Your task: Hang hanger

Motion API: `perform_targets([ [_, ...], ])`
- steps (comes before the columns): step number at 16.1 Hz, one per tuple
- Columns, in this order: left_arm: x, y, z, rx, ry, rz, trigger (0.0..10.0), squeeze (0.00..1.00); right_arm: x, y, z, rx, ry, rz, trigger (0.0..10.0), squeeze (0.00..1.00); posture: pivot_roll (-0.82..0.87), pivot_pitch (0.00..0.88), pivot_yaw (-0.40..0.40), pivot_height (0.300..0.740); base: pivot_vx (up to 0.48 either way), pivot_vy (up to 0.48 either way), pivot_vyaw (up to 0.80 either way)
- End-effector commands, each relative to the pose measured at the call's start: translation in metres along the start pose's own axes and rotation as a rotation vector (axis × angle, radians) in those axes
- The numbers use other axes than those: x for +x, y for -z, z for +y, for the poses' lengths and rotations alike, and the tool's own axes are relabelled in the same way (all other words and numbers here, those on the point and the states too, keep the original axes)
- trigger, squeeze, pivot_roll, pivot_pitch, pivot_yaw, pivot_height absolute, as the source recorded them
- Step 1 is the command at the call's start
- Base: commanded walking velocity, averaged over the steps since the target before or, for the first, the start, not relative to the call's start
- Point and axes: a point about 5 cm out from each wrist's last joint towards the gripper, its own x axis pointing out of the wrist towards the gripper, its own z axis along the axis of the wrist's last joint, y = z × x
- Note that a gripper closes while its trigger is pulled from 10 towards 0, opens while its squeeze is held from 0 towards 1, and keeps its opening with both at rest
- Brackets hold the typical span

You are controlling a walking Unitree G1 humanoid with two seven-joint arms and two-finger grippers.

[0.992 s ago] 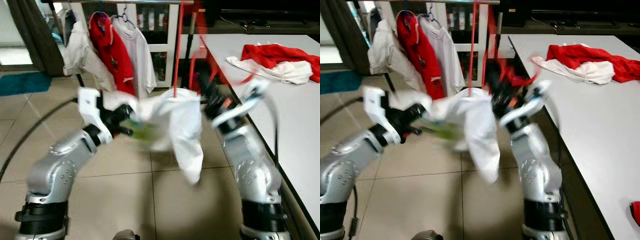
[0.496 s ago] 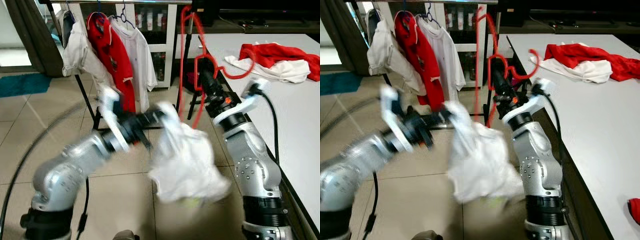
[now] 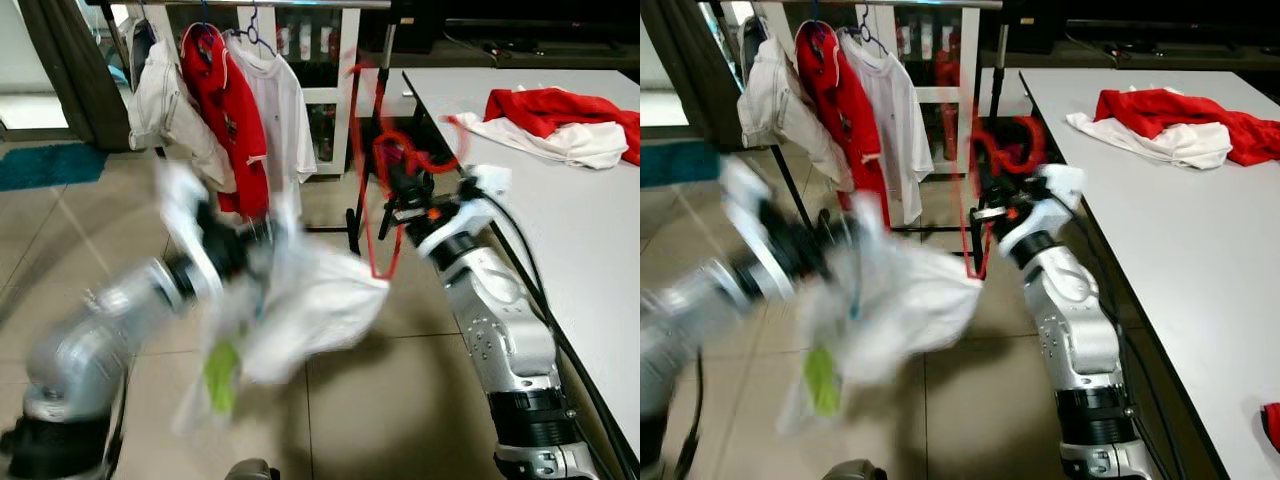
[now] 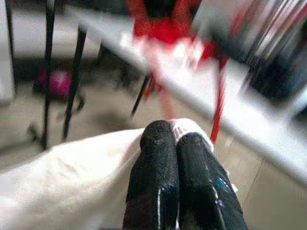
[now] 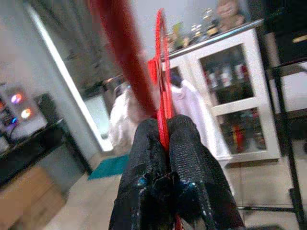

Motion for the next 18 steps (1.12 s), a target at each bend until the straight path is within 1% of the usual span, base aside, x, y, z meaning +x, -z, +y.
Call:
perform_targets([
  [1,0.003,0.003,-0.002,0.044,-0.008,0.035,0.0,0.0,-0.002,-0.011,-0.008,0.053,0.046,-0.076,10.0,0.0,0.1,0.0,0.003,0.74,0.0,0.0,0.0],
  [2,0.006,0.025,0.001,0.038,-0.066,0.104,0.0,0.0,-0.004,-0.021,-0.012,0.164,0.069,-0.144,10.0,0.0,0.09,0.0,0.008,0.74,0.0,0.0,0.0],
  [3,0.008,0.034,0.0,0.044,-0.077,0.132,0.0,0.0,-0.005,-0.021,-0.013,0.169,0.079,-0.147,10.0,0.0,0.09,0.0,0.01,0.74,0.0,0.0,0.0],
  [4,0.011,0.038,-0.002,0.063,-0.074,0.139,0.0,0.0,-0.006,-0.019,-0.014,0.156,0.087,-0.132,10.0,0.0,0.09,0.0,0.01,0.74,0.0,0.0,0.0],
  [5,0.012,0.04,-0.001,0.073,-0.086,0.143,0.0,0.0,-0.008,-0.012,-0.016,0.109,0.101,-0.086,10.0,0.0,0.09,0.0,0.011,0.74,0.0,0.0,0.0],
  [6,0.013,0.041,-0.001,0.075,-0.099,0.137,0.0,0.0,-0.012,-0.002,-0.018,0.035,0.112,-0.027,10.0,0.0,0.09,0.0,0.012,0.74,0.0,0.0,0.0],
  [7,0.014,0.041,-0.002,0.075,-0.099,0.13,0.0,0.0,-0.013,0.002,-0.018,0.006,0.112,-0.008,10.0,0.0,0.09,0.0,0.012,0.74,0.0,0.0,0.0],
  [8,0.019,0.032,-0.009,0.049,-0.058,0.048,0.0,0.0,-0.015,0.007,-0.016,0.051,0.111,-0.002,10.0,0.0,0.09,0.0,0.014,0.74,0.0,0.0,0.0],
  [9,0.025,0.002,-0.028,-0.097,0.07,-0.179,0.0,0.0,-0.015,0.005,-0.011,0.262,0.11,-0.05,10.0,0.0,0.09,0.0,0.015,0.74,0.0,0.0,0.0],
  [10,0.025,-0.001,-0.029,-0.097,0.078,-0.188,0.0,0.0,-0.015,0.005,-0.01,0.245,0.105,-0.047,10.0,0.0,0.09,0.0,0.014,0.74,0.0,0.0,0.0],
  [12,0.024,0.005,-0.026,-0.054,0.067,-0.141,0.0,0.0,-0.016,0.007,-0.009,0.206,0.113,-0.045,10.0,0.0,0.09,0.0,0.015,0.74,0.0,0.0,0.0],
  [13,0.022,0.013,-0.023,-0.025,0.038,-0.083,0.0,0.0,-0.018,0.009,-0.01,0.153,0.112,-0.03,10.0,0.0,0.09,0.0,0.018,0.74,0.0,0.0,0.0],
  [14,0.019,0.025,-0.016,0.028,-0.014,0.008,0.0,0.0,-0.02,0.011,-0.01,0.13,0.11,-0.016,10.0,0.0,0.09,0.0,0.018,0.74,0.0,0.0,0.0],
  [15,0.015,0.043,-0.003,0.044,-0.131,0.111,0.0,0.0,-0.025,0.013,-0.012,0.09,0.12,0.019,10.0,0.0,0.09,0.0,0.018,0.74,0.0,0.0,0.0],
  [16,0.013,0.047,0.002,0.051,-0.174,0.129,0.0,0.0,-0.028,0.019,-0.014,0.051,0.129,0.077,10.0,0.0,0.09,0.0,0.018,0.74,0.0,0.0,0.0],
  [17,0.01,0.052,0.009,0.076,-0.244,0.143,0.0,0.0,-0.037,0.029,-0.018,-0.025,0.14,0.185,10.0,0.0,0.09,0.0,0.015,0.74,0.0,0.0,-0.78],
  [18,0.01,0.051,0.012,0.082,-0.276,0.135,0.1,0.0,-0.043,0.033,-0.02,-0.059,0.147,0.228,10.0,0.0,0.09,0.0,0.014,0.74,0.0,0.0,-0.8],
])
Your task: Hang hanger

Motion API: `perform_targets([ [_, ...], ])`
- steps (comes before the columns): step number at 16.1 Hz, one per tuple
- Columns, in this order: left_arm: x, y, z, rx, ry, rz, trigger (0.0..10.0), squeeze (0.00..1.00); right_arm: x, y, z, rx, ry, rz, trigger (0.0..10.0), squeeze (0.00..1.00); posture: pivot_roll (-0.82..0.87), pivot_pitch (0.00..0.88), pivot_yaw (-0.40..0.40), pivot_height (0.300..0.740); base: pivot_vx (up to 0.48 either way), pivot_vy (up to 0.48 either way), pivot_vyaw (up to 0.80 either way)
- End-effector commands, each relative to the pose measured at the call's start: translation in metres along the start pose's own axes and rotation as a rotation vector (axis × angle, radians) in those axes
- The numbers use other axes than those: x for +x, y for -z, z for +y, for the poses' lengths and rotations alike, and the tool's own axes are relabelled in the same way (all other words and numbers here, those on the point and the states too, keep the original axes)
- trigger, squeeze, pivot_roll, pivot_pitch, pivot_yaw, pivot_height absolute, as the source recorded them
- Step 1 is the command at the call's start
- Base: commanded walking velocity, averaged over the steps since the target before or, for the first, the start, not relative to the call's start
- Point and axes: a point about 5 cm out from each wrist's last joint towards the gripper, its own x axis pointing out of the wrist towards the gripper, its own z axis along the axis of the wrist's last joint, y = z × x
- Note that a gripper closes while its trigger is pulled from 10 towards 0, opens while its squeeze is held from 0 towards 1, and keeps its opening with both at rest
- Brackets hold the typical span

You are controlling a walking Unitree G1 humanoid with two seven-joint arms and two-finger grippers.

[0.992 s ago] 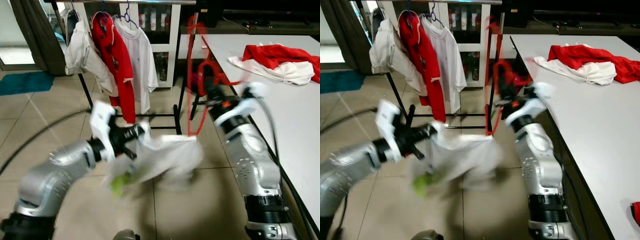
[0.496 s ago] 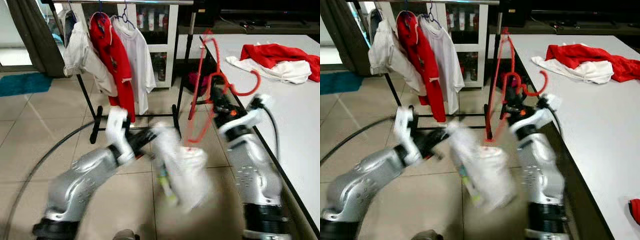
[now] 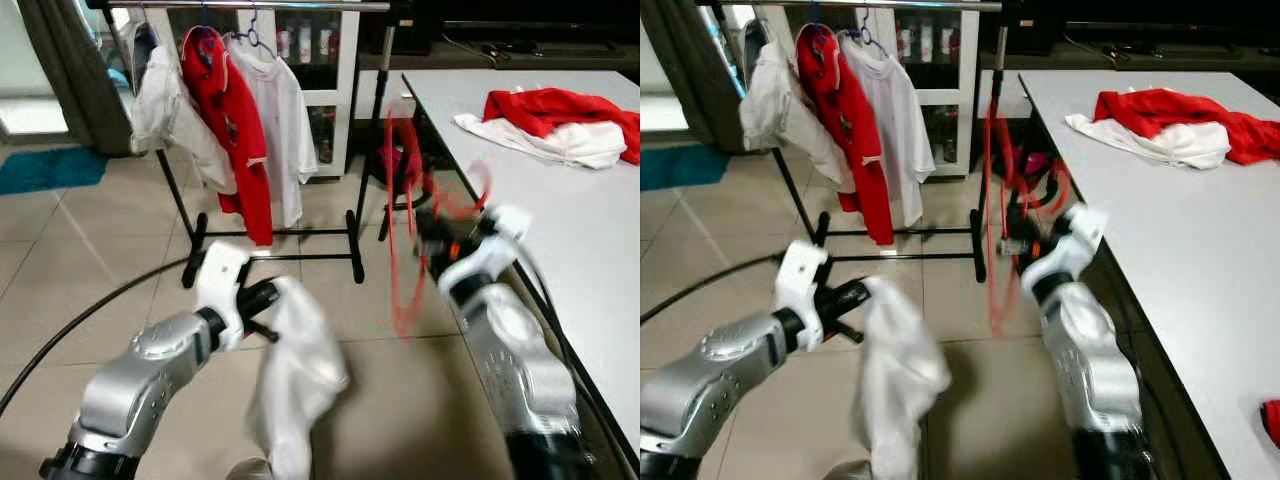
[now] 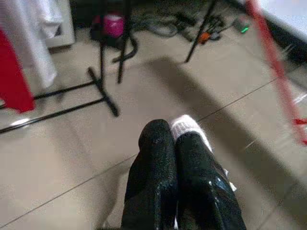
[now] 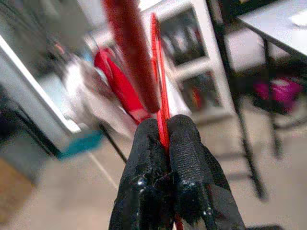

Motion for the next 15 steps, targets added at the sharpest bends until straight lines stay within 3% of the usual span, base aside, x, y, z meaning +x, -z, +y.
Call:
perform_targets([
  [1,0.001,-0.013,0.001,0.036,-0.036,-0.072,0.5,0.0,-0.007,0.005,-0.006,-0.059,0.036,0.056,10.0,0.0,0.08,0.0,0.016,0.74,0.0,0.0,-0.8],
  [2,0.002,-0.014,0.001,0.041,-0.047,-0.085,0.5,0.0,-0.011,0.009,-0.008,-0.076,0.05,0.079,10.0,0.0,0.08,0.0,0.016,0.74,0.0,0.0,-0.8],
  [3,0.005,-0.022,0.004,0.042,-0.106,-0.161,10.0,0.0,-0.024,0.018,-0.015,-0.08,0.115,0.141,10.0,0.0,0.06,0.011,0.03,0.74,0.0,0.0,-0.8],
  [6,0.006,-0.026,-0.002,0.05,-0.088,-0.197,10.0,0.0,-0.027,0.013,-0.017,-0.109,0.128,0.137,10.0,0.0,0.05,0.016,0.035,0.74,0.0,0.0,-0.8],
  [9,0.008,-0.034,-0.004,0.14,-0.127,-0.218,10.0,0.0,-0.027,-0.006,-0.014,-0.16,0.092,0.092,10.0,0.0,0.04,0.014,0.041,0.74,0.0,0.0,-0.8],
  [11,0.012,-0.046,-0.004,0.124,-0.115,-0.282,10.0,0.0,-0.03,-0.021,-0.005,-0.134,0.079,0.036,10.0,0.0,0.04,0.002,0.037,0.74,0.0,0.0,-0.8],
  [15,0.007,-0.054,-0.002,0.163,-0.145,-0.261,10.0,0.0,-0.025,-0.011,-0.003,-0.025,0.104,0.084,10.0,0.0,0.09,0.039,0.0,0.74,0.0,0.078,-0.77],
])
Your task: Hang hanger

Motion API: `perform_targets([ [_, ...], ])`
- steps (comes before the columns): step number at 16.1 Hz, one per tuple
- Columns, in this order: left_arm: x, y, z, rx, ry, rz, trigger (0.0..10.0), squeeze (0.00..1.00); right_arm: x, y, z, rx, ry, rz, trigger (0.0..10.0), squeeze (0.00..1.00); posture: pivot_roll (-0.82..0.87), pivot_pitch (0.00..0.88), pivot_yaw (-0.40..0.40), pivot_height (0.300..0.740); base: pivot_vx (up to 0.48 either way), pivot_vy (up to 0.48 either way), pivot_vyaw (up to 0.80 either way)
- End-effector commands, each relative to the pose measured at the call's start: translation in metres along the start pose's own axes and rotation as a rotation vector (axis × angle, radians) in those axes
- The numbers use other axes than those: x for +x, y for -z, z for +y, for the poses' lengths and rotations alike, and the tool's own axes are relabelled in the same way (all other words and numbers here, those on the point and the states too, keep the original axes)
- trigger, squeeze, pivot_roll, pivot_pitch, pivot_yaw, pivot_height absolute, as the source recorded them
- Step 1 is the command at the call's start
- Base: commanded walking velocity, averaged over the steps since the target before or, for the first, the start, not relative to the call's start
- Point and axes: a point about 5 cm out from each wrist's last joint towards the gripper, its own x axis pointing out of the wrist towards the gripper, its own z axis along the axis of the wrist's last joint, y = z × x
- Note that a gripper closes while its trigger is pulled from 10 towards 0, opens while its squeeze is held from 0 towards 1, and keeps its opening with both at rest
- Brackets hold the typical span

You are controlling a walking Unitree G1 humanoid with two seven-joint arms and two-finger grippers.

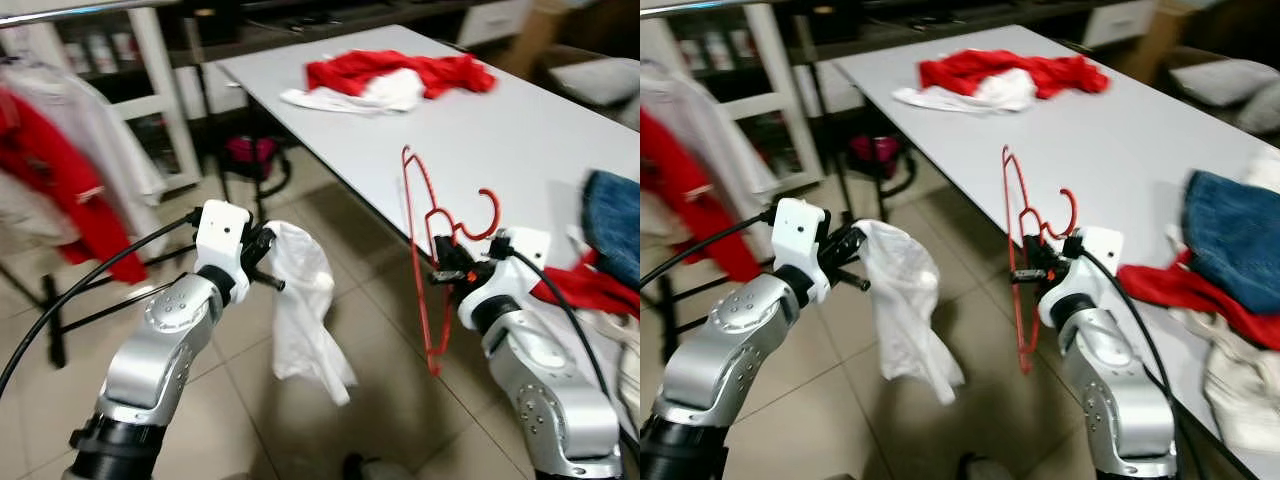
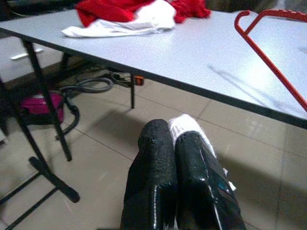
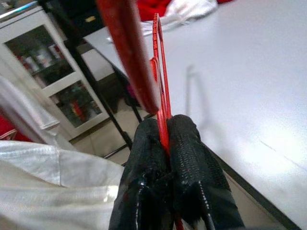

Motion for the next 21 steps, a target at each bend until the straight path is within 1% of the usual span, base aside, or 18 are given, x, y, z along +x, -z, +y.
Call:
perform_targets([
  [1,-0.0035,-0.0061,0.0041,0.018,-0.024,-0.014,10.0,0.0,0.0023,-0.001,-0.0023,0.007,0.037,0.008,10.0,0.0,0.08,0.039,0.002,0.74,0.0,0.319,-0.76],
  [2,-0.0034,-0.0061,0.005,0.017,-0.03,-0.011,10.0,0.0,0.0018,-0.0007,-0.0022,0.001,0.042,0.017,10.0,0.0,0.08,0.053,0.004,0.74,0.0,0.319,-0.76],
  [3,-0.0021,-0.0068,0.0061,0.02,-0.033,-0.003,10.0,0.0,0.0012,0.0013,-0.0037,0.02,0.066,0.04,10.0,0.0,0.09,0.07,-0.007,0.74,0.0,0.322,-0.76],
  [7,-0.0018,-0.0074,0.0093,0.028,-0.044,0.015,10.0,0.0,-0.0016,0.0057,-0.0032,0.021,0.077,0.069,10.0,0.0,0.08,0.072,0.002,0.74,0.0,0.324,-0.77],
  [9,-0.0007,-0.0084,0.0086,0.021,-0.041,0.015,10.0,0.0,-0.0011,0.004,-0.003,0.036,0.077,0.071,10.0,0.0,0.08,0.072,0.009,0.74,0.0,0.321,-0.77],
  [11,-0.0008,-0.0063,0.0079,0.025,-0.035,0.022,10.0,0.0,-0.0029,0.0051,-0.0021,0.031,0.077,0.074,10.0,0.0,0.07,0.069,0.013,0.74,0.0,0.321,-0.77],
  [14,0.0011,-0.0068,0.0064,0.022,-0.029,0.02,10.0,0.0,-0.0049,0.006,-0.0053,0.036,0.088,0.074,10.0,0.0,0.08,0.057,0.018,0.74,0.0,0.326,-0.78],
  [15,0.0022,-0.0079,0.0069,0.029,-0.028,0.02,10.0,0.0,-0.0037,0.0079,-0.0064,0.038,0.095,0.079,10.0,0.0,0.09,0.06,0.013,0.74,0.0,0.326,-0.78],
  [17,0.0008,-0.0099,0.0115,0.028,-0.037,0.02,10.0,0.0,-0.0014,0.0079,-0.0012,0.042,0.088,0.082,10.0,0.0,0.08,0.058,0.021,0.74,0.0,0.324,-0.78],
  [21,0.0021,-0.009,0.0107,0.028,-0.033,0.021,10.0,0.0,-0.0038,0.0084,-0.0025,0.053,0.097,0.085,10.0,0.0,0.08,0.055,0.016,0.74,0.0,0.327,-0.78],
])
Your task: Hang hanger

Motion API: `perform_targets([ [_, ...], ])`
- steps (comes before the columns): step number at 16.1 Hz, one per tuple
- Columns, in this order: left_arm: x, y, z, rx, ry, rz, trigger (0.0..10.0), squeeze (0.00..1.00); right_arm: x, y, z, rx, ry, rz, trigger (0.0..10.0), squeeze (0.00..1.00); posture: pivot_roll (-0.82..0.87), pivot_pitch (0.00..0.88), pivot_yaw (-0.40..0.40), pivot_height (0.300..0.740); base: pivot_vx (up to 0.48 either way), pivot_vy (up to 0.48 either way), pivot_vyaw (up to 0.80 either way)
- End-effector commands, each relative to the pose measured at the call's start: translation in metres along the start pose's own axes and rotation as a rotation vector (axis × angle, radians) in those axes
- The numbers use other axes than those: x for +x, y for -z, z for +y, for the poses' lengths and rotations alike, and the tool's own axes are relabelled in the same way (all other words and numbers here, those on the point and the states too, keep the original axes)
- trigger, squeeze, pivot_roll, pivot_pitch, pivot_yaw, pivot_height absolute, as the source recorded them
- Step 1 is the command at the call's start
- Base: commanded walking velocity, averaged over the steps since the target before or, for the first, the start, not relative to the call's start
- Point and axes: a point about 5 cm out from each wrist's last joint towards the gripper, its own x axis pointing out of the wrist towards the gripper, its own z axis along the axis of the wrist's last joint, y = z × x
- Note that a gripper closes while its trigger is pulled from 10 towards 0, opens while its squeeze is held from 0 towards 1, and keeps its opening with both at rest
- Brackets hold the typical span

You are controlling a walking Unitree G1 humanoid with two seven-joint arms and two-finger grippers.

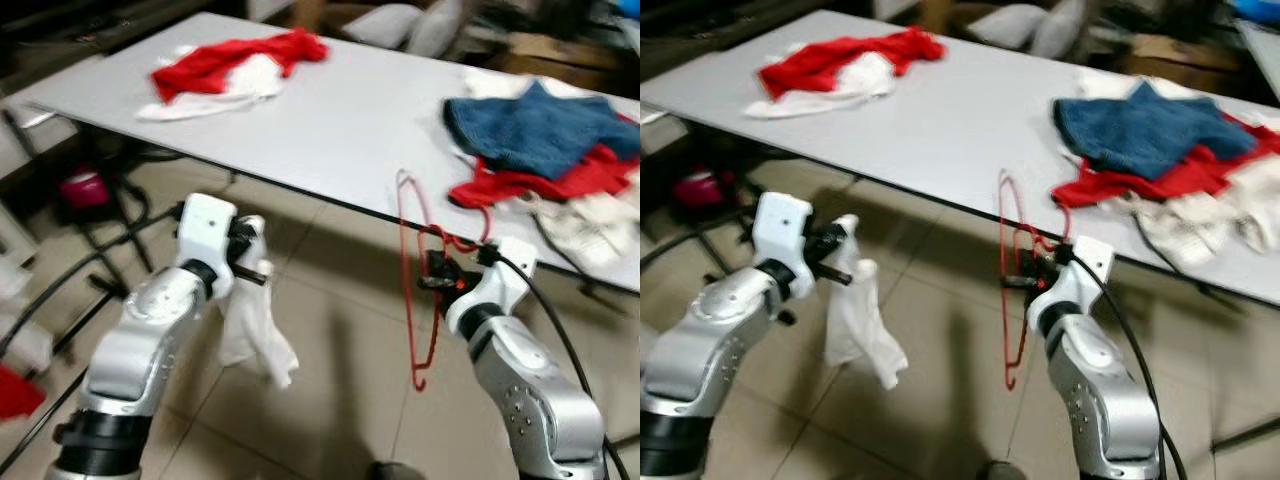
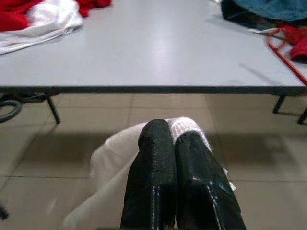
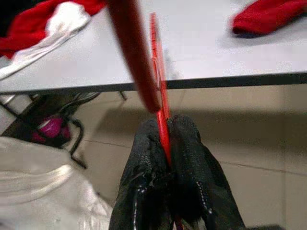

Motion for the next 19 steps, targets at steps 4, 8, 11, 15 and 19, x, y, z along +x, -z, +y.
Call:
perform_targets([
  [4,0.0006,-0.002,-0.0065,-0.002,0.025,-0.013,10.0,0.0,-0.0011,-0.0028,-0.0077,-0.01,0.035,-0.011,10.0,0.0,0.07,0.043,0.018,0.74,0.0,0.327,-0.78],
  [8,0.0004,-0.0016,-0.0071,-0.001,0.026,-0.013,10.0,0.0,-0.0009,-0.0021,-0.0079,-0.01,0.038,-0.012,10.0,0.0,0.07,0.04,0.018,0.74,0.0,0.328,-0.52],
  [11,0.0002,-0.0021,-0.0079,0.005,0.032,-0.011,10.0,0.0,0.0002,-0.0009,-0.0057,-0.016,0.029,-0.009,10.0,0.0,0.08,0.036,0.016,0.74,0.0,0.326,0.0],
  [15,0.0,-0.0022,-0.009,0.012,0.041,-0.008,10.0,0.0,0.0004,-0.0011,-0.0053,-0.016,0.026,-0.01,10.0,0.0,0.08,0.039,0.016,0.74,0.0,0.326,0.0],
  [19,-0.0014,-0.0022,-0.0083,0.02,0.045,-0.004,10.0,0.0,0.0008,-0.0003,-0.0035,-0.01,0.026,-0.012,10.0,0.0,0.09,0.044,0.017,0.74,0.0,0.328,0.0],
])
